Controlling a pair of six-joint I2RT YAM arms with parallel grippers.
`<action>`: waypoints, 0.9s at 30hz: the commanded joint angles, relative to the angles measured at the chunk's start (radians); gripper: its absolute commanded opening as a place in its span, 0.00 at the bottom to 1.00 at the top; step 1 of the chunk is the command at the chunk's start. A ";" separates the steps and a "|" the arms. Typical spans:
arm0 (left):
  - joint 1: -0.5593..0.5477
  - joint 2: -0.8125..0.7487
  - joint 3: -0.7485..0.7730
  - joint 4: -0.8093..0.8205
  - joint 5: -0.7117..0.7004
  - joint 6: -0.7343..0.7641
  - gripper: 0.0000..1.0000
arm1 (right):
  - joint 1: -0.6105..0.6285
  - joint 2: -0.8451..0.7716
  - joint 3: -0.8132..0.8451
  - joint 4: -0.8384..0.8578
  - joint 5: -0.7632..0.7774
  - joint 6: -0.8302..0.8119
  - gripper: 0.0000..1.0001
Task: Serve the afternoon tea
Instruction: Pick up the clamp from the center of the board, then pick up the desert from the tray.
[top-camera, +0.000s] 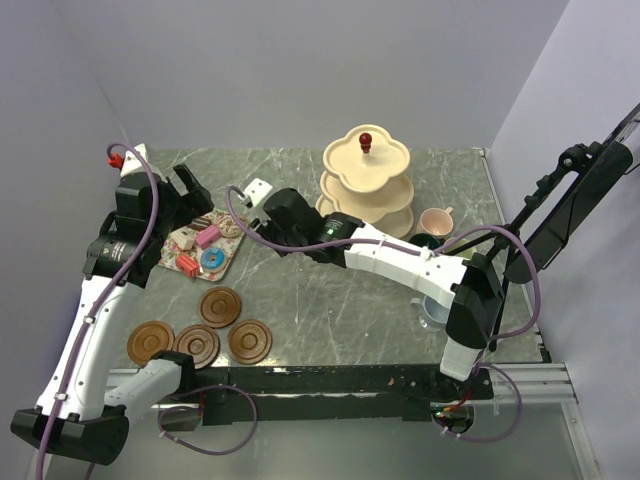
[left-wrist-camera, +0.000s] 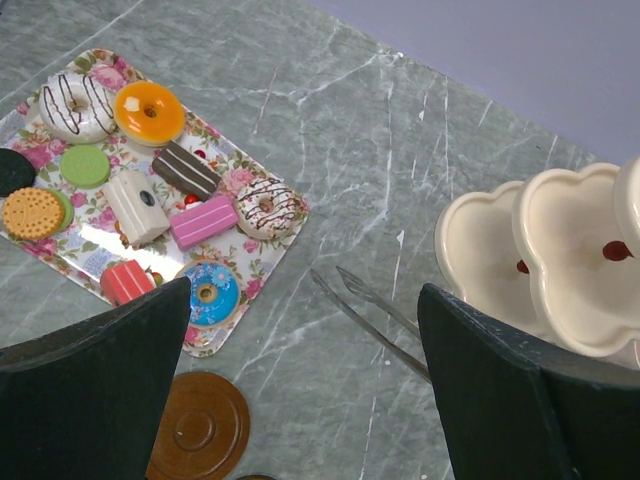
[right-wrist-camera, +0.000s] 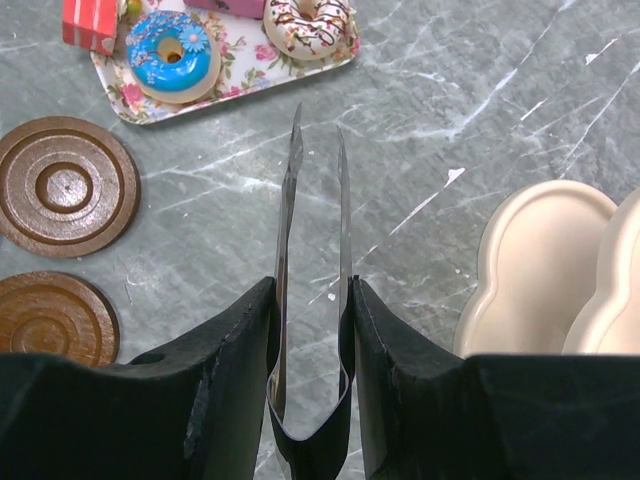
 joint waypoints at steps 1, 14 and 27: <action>-0.012 -0.007 0.028 0.020 -0.002 0.016 1.00 | 0.003 -0.019 0.050 0.069 0.024 0.004 0.41; -0.017 -0.013 0.020 0.014 -0.024 0.017 1.00 | 0.003 0.050 0.098 0.186 -0.014 -0.085 0.41; -0.015 -0.017 0.009 0.015 -0.031 0.022 1.00 | 0.001 0.150 0.164 0.257 -0.051 -0.139 0.44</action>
